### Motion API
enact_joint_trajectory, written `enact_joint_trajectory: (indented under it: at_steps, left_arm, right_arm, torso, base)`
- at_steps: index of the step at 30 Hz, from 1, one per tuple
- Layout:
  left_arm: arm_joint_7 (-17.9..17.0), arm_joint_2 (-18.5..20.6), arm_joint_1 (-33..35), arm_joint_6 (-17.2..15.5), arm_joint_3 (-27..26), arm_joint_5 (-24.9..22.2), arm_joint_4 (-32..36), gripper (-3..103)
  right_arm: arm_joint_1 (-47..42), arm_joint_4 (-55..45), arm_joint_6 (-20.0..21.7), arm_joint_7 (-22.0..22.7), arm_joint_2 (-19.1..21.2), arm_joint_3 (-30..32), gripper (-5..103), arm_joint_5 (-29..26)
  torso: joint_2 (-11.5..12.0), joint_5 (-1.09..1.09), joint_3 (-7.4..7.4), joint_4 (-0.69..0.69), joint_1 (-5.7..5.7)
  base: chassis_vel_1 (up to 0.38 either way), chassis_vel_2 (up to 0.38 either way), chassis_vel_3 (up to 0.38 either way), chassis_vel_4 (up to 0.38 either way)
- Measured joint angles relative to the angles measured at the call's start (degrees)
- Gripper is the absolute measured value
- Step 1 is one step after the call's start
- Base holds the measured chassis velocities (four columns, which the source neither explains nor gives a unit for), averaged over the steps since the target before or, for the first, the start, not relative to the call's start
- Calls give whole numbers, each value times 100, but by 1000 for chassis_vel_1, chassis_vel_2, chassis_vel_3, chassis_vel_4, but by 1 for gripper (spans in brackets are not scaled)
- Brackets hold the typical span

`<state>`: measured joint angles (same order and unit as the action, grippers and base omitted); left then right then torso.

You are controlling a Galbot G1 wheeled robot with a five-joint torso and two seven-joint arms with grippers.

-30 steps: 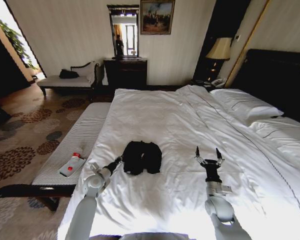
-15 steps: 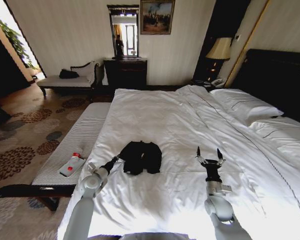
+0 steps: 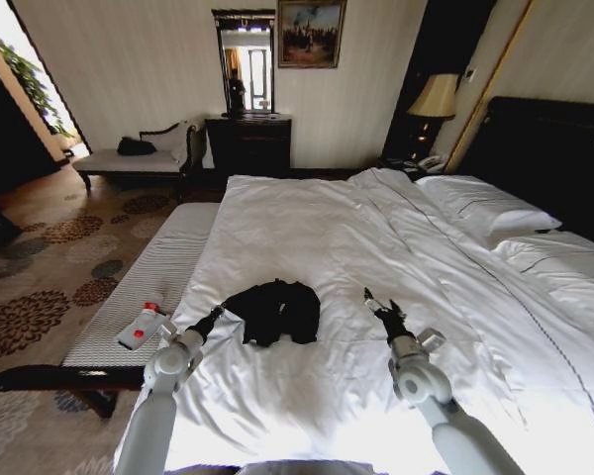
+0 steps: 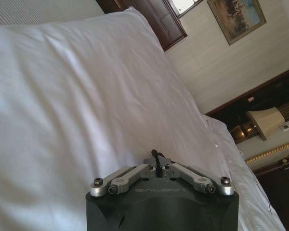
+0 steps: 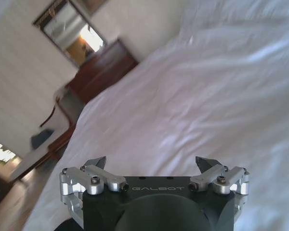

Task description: Fold the clothes on the bed.

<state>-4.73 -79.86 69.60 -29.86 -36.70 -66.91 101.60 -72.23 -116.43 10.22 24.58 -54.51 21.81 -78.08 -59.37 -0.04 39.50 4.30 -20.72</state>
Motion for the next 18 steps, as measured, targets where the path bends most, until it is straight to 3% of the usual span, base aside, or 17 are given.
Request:
enact_joint_trajectory:
  at_steps: [3,4,8,18]
  left_arm:
    - [2,23,-86,0,132,11,-37,0]
    - [2,29,-86,0,135,12,-37,0]
    - [4,45,-74,2,127,17,-22,0]
    - [18,181,-120,19,160,134,-52,0]
  right_arm:
    - [436,528,250,-65,146,-357,100,-358]
    - [569,659,287,-20,144,-490,100,-405]
    - [883,939,354,60,69,-845,100,-441]
    - [1470,1362,483,63,-193,-1366,100,-413]
  torso:
    - [0,0,0,8,0]
    - [0,1,0,5,0]
    - [0,2,0,0,0]
    - [0,0,0,3,0]
  base:
    - [0,0,0,0]
    - [0,0,0,0]
    - [0,0,0,0]
    - [0,0,0,0]
